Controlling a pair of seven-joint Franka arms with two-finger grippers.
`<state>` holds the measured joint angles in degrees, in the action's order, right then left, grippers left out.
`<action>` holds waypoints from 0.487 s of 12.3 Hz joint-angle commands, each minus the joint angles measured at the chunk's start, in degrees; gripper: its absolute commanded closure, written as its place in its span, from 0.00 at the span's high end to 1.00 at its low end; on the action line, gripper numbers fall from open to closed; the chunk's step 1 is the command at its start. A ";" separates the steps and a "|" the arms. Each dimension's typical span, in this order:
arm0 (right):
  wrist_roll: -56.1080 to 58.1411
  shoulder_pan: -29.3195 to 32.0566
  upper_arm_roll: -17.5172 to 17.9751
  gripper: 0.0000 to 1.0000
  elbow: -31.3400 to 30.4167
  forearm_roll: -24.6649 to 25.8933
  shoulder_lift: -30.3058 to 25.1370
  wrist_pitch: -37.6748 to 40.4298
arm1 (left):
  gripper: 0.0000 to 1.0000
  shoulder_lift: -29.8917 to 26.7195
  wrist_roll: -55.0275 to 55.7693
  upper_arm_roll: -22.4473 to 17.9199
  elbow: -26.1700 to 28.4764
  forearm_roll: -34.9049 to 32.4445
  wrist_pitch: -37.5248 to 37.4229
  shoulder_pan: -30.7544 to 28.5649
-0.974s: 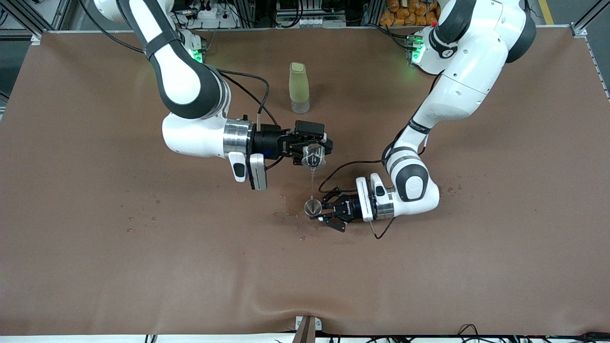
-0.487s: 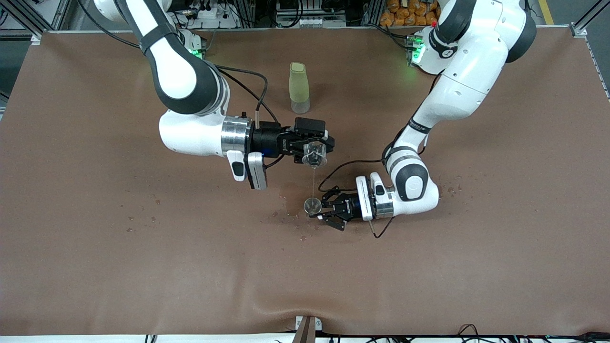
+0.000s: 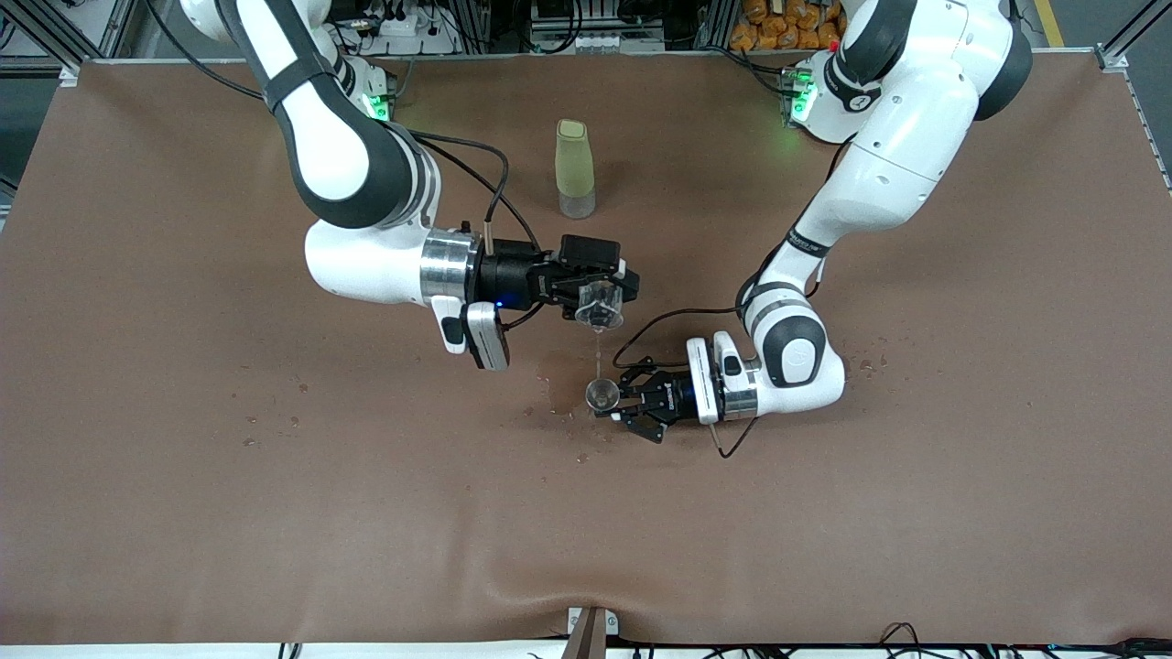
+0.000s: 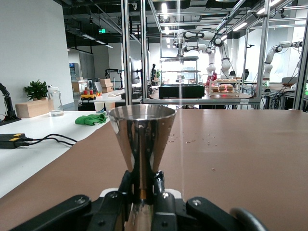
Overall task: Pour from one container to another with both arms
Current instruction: 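Pour the liquid from the beaker into the jigger with the right gripper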
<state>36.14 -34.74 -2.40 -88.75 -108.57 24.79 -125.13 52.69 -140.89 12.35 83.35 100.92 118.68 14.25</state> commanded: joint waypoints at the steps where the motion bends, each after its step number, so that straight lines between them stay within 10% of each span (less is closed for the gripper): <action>1: -1.86 -0.24 -0.24 0.00 3.05 -1.82 1.84 -0.02 | 0.00 -1.98 0.88 0.22 1.99 -1.17 -0.82 -0.89; 6: -3.88 0.03 -0.33 0.00 7.18 -1.74 5.00 -0.11 | 0.00 -1.98 1.58 0.31 1.90 -1.17 -0.82 -0.89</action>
<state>34.38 -34.74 -2.59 -85.36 -109.13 27.55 -125.17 52.69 -140.56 12.35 83.39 100.92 118.39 13.93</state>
